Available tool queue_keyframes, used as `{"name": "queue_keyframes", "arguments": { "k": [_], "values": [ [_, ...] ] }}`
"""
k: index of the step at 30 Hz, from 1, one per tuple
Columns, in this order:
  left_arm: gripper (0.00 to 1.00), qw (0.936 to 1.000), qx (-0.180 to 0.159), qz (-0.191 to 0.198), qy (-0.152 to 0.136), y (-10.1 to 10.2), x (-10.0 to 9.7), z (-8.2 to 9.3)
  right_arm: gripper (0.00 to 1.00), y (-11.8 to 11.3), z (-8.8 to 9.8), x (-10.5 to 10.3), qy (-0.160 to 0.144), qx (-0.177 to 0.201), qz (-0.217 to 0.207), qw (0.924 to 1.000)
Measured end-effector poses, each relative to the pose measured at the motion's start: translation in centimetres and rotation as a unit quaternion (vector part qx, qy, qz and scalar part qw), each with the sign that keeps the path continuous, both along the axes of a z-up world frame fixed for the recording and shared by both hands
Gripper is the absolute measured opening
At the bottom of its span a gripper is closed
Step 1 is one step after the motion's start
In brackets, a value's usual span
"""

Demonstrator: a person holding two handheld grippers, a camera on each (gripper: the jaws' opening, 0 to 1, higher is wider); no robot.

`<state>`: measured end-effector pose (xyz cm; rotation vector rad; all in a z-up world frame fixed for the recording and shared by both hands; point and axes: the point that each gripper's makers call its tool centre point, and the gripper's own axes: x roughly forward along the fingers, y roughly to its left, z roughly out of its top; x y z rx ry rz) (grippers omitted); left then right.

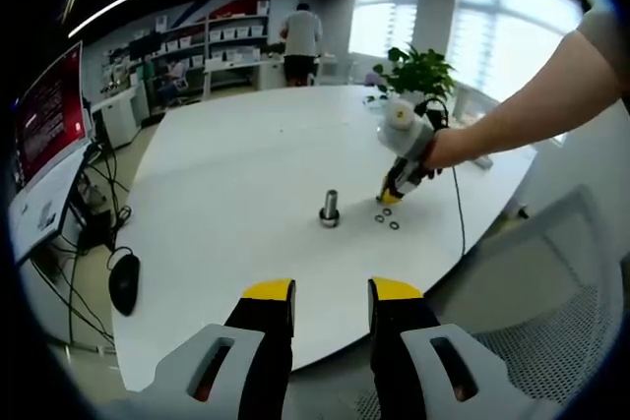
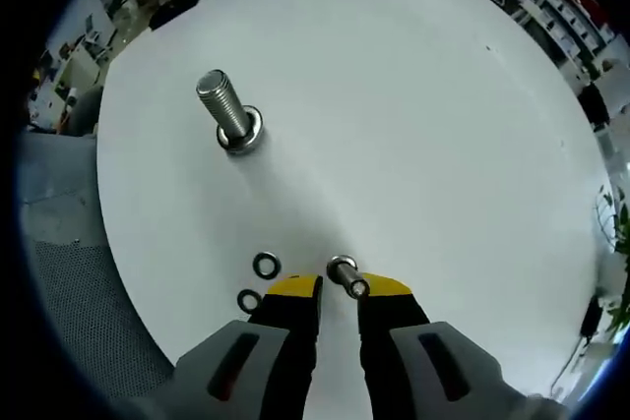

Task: Place the washer onto the threaded stud by aligning its center hole with the stud, sliding it down to the base, and recovering from edge contact or off-axis alignment until the washer reaches the visible bottom stop.

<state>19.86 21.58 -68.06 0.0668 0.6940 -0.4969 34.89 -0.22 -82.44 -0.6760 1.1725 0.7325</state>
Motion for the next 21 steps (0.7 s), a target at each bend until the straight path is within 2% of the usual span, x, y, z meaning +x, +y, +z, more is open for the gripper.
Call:
{"name": "queue_keyframes", "arguments": {
  "k": [6, 9, 13, 21],
  "values": [
    [0.28, 1.0, 0.001, 0.001, -0.002, 0.0, 0.0, 0.1, 0.16, -0.9, 0.4, -0.6, 0.001, 0.006, -0.022, 0.9997],
    [0.28, 1.0, 0.0, 0.001, -0.003, 0.0, 0.0, 0.1, 0.16, -0.8, 0.5, -1.0, -0.003, 0.031, -0.04, 0.9987],
    [0.28, 1.0, 0.0, 0.001, -0.005, 0.0, 0.0, 0.2, 0.16, 0.4, 0.0, -2.5, 0.004, 0.045, -0.025, 0.9986],
    [0.28, 1.0, 0.005, 0.001, -0.002, 0.1, 0.0, 0.0, 0.16, 2.9, -1.0, -2.8, 0.006, 0.058, -0.014, 0.9982]
  ]
}}
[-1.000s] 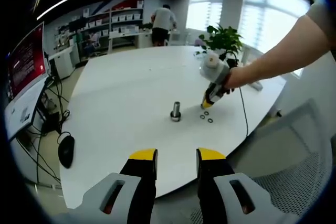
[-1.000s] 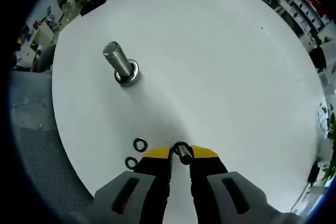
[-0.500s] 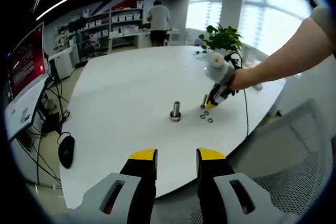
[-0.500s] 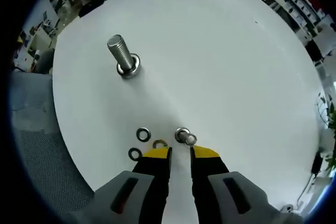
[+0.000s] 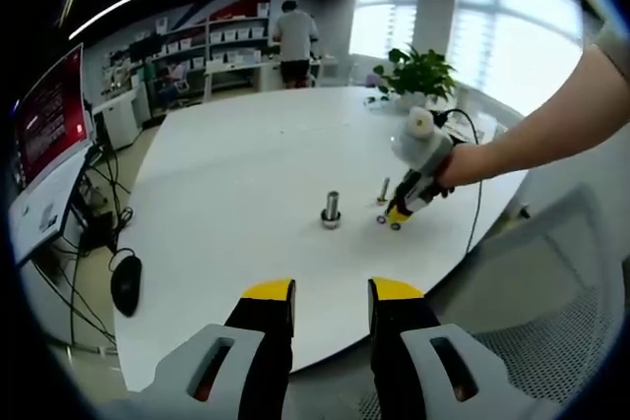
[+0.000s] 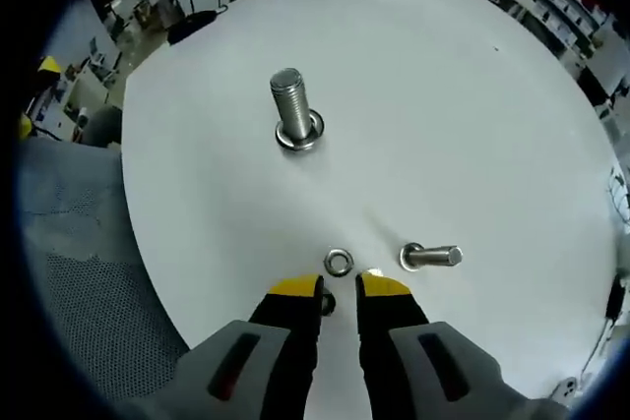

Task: Place the washer onto the threaded stud by aligning its center hole with the stud, sliding it down to the base, and recovering from edge contact or off-axis alignment until the washer reaches the visible bottom stop.

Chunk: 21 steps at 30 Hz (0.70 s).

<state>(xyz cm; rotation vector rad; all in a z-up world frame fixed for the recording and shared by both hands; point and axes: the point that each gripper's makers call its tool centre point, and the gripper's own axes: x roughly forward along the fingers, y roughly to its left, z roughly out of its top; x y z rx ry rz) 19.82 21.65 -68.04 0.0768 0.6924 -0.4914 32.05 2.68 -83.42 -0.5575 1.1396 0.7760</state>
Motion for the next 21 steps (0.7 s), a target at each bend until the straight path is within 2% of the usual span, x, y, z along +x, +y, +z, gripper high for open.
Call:
{"name": "queue_keyframes", "arguments": {
  "k": [6, 10, 14, 17, 21],
  "values": [
    [0.28, 1.0, 0.003, 0.001, 0.002, 0.1, 0.0, -0.1, 0.16, -0.2, -0.4, 1.0, -0.015, -0.008, -0.007, 0.9998],
    [0.28, 1.0, 0.003, 0.004, 0.002, 0.2, 0.0, -0.1, 0.16, -0.1, -0.5, 0.8, -0.004, -0.004, -0.011, 0.9999],
    [0.27, 1.0, 0.003, 0.004, 0.003, 0.2, 0.0, -0.1, 0.16, 0.6, -0.5, 0.3, -0.004, 0.004, 0.02, 0.9998],
    [0.27, 1.0, 0.004, 0.004, 0.004, 0.2, 0.0, -0.2, 0.16, 0.7, -0.6, 0.2, -0.011, -0.005, 0.051, 0.9986],
    [0.27, 1.0, 0.003, 0.005, 0.004, 0.2, 0.0, -0.2, 0.15, 0.7, -0.6, 0.2, 0.005, -0.018, 0.082, 0.9964]
  ]
}}
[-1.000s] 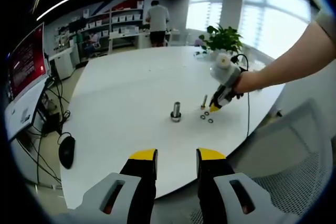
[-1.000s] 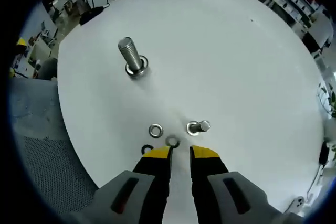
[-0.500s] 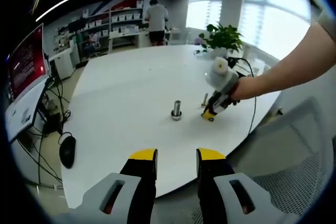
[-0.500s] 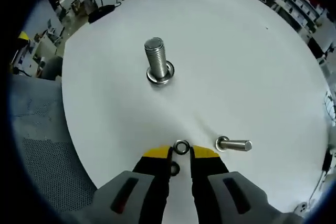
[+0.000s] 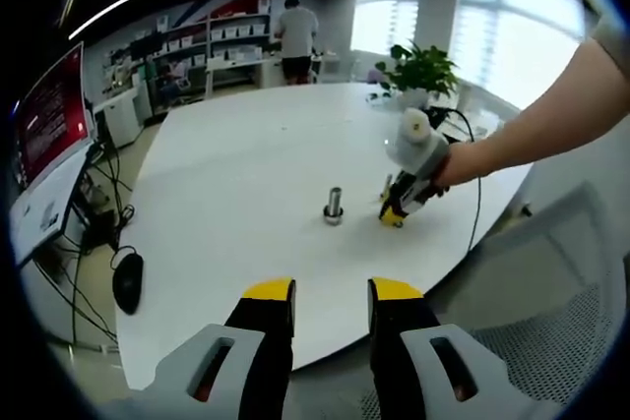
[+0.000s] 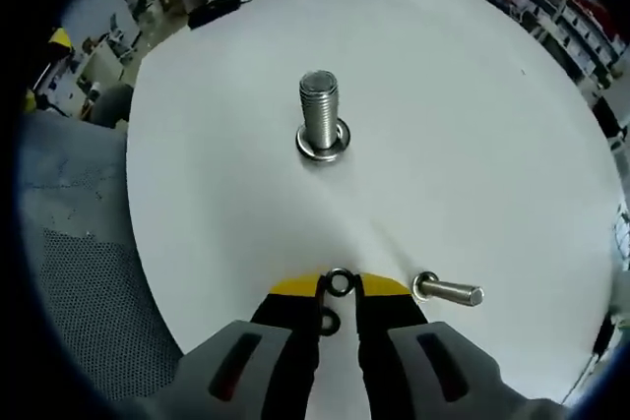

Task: Place the washer onto the threaded stud by aligning its center hole with the stud, sliding it down to the base, and recovering from edge contact or off-axis alignment until the washer reaches the visible bottom stop.

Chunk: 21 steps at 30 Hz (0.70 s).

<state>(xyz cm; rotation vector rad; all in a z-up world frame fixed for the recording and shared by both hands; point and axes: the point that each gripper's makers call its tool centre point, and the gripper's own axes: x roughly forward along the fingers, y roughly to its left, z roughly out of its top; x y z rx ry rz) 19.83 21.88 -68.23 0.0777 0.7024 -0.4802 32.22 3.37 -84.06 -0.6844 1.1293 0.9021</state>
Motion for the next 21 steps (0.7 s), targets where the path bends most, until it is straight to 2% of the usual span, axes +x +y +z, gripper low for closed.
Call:
{"name": "queue_keyframes", "arguments": {
  "k": [3, 5, 10, 13, 15, 21],
  "values": [
    [0.27, 1.0, 0.002, -0.001, 0.002, 0.01, -0.02, -0.08, 0.15, -0.04, -0.03, -0.15, 0.019, -0.028, 0.038, 0.9987],
    [0.27, 1.0, 0.002, 0.0, 0.002, 0.0, -0.02, -0.09, 0.15, 0.09, -0.1, -0.09, 0.021, -0.035, 0.041, 0.9983],
    [0.27, 1.0, 0.003, 0.0, 0.003, 0.06, -0.03, -0.14, 0.14, -0.01, -0.14, 0.0, 0.029, -0.042, 0.031, 0.9982],
    [0.27, 1.0, 0.002, 0.001, 0.002, 0.08, -0.01, -0.12, 0.14, -0.08, -0.05, -0.28, 0.02, -0.038, 0.031, 0.9986],
    [0.27, 1.0, 0.003, 0.001, 0.003, 0.09, -0.01, -0.13, 0.14, -0.08, -0.06, -0.32, 0.014, -0.032, 0.036, 0.9987],
    [0.27, 1.0, 0.003, -0.005, 0.004, -0.09, -0.07, -0.17, 0.15, -0.49, -0.19, -0.7, 0.025, -0.042, 0.073, 0.9961]
  ]
}}
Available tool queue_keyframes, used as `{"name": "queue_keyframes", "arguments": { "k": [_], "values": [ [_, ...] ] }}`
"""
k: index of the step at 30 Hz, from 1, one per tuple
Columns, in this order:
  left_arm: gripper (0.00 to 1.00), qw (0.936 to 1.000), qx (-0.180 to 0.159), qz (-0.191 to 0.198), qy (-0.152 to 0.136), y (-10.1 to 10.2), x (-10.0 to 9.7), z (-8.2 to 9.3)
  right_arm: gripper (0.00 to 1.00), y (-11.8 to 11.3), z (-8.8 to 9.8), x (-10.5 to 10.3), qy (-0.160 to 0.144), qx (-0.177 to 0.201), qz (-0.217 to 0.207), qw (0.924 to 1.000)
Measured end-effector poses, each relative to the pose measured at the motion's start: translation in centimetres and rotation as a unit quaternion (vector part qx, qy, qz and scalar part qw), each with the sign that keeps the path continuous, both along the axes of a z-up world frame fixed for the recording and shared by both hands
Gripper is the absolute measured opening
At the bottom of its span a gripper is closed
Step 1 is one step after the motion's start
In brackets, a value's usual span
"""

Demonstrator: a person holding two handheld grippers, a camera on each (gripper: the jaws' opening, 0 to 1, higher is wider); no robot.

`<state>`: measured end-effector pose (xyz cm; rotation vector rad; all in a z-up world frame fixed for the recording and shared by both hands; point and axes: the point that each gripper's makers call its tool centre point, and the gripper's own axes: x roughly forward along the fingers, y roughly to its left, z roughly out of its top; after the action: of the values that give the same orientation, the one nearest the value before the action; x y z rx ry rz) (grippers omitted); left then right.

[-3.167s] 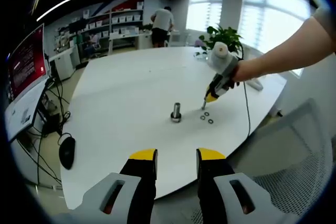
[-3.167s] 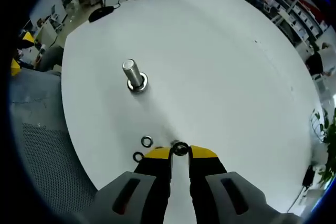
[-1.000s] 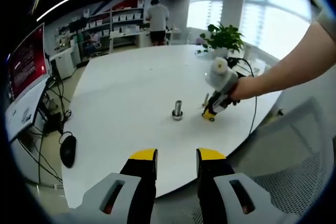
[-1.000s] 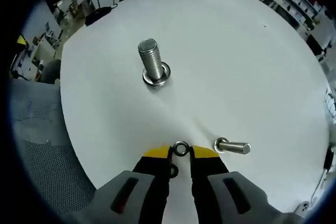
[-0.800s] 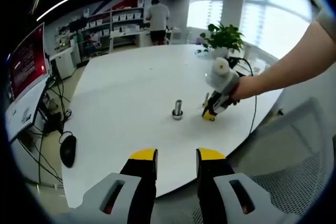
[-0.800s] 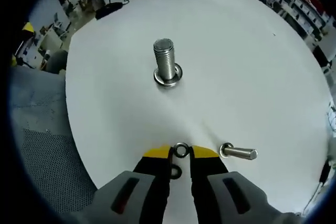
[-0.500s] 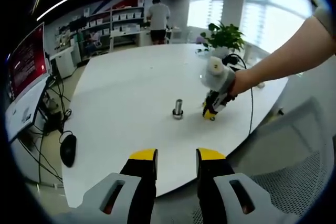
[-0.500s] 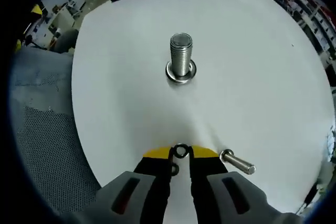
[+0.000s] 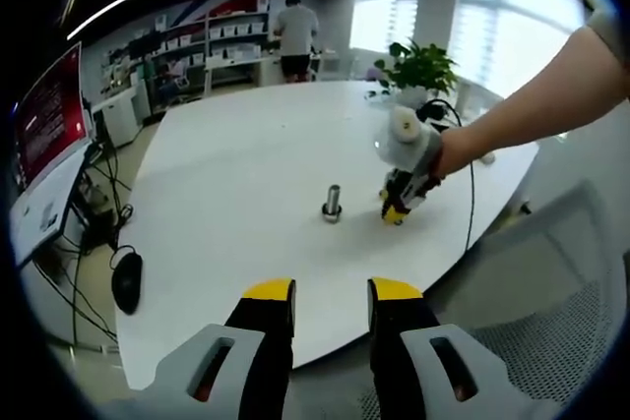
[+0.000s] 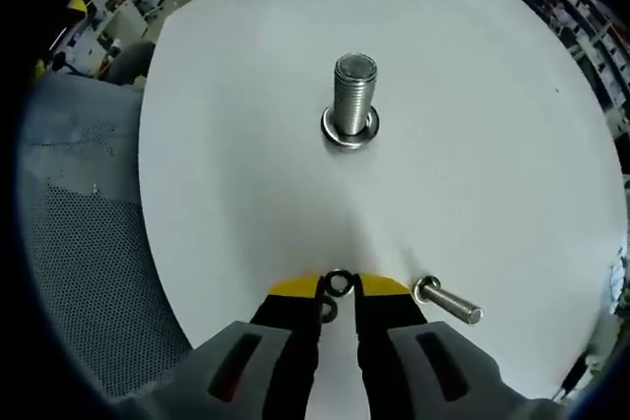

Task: Place the washer onto the threaded stud by aligning its center hole with the stud, sliding it down to the base, and recovering from edge contact or off-axis alignment until the washer reaches the visible bottom stop.

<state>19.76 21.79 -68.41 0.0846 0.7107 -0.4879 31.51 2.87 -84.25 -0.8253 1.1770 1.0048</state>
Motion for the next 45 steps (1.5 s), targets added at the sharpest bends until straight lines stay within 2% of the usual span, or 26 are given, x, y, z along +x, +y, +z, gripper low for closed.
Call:
{"name": "queue_keyframes", "arguments": {
  "k": [13, 18, 26, 31, 34, 37, 45],
  "values": [
    [0.27, 1.0, -0.001, 0.006, -0.003, 0.2, 0.1, 0.1, 0.15, -0.2, 0.1, -0.1, 0.006, -0.005, 0.014, 0.9999],
    [0.27, 1.0, 0.0, 0.004, -0.001, 0.1, 0.1, 0.1, 0.14, -0.1, 0.1, -0.2, 0.004, -0.023, 0.017, 0.9996],
    [0.27, 1.0, 0.0, 0.003, -0.001, 0.1, 0.1, 0.0, 0.14, -0.2, 0.1, -0.3, -0.024, -0.013, -0.003, 0.9996],
    [0.27, 1.0, 0.001, 0.001, 0.0, 0.0, 0.0, 0.0, 0.13, -0.2, 0.1, -0.1, -0.032, -0.007, -0.018, 0.9993],
    [0.27, 1.0, 0.0, 0.002, -0.001, 0.1, 0.0, 0.1, 0.13, -0.5, 0.3, 0.0, -0.038, 0.01, -0.035, 0.9986],
    [0.27, 1.0, 0.0, 0.002, -0.001, 0.1, 0.0, 0.1, 0.13, -1.2, 0.3, 0.0, -0.036, 0.006, -0.047, 0.9982],
    [0.27, 1.0, -0.001, -0.001, -0.001, 0.0, 0.0, 0.1, 0.13, -3.0, 2.3, 1.7, -0.053, 0.026, -0.104, 0.9929]
  ]
}}
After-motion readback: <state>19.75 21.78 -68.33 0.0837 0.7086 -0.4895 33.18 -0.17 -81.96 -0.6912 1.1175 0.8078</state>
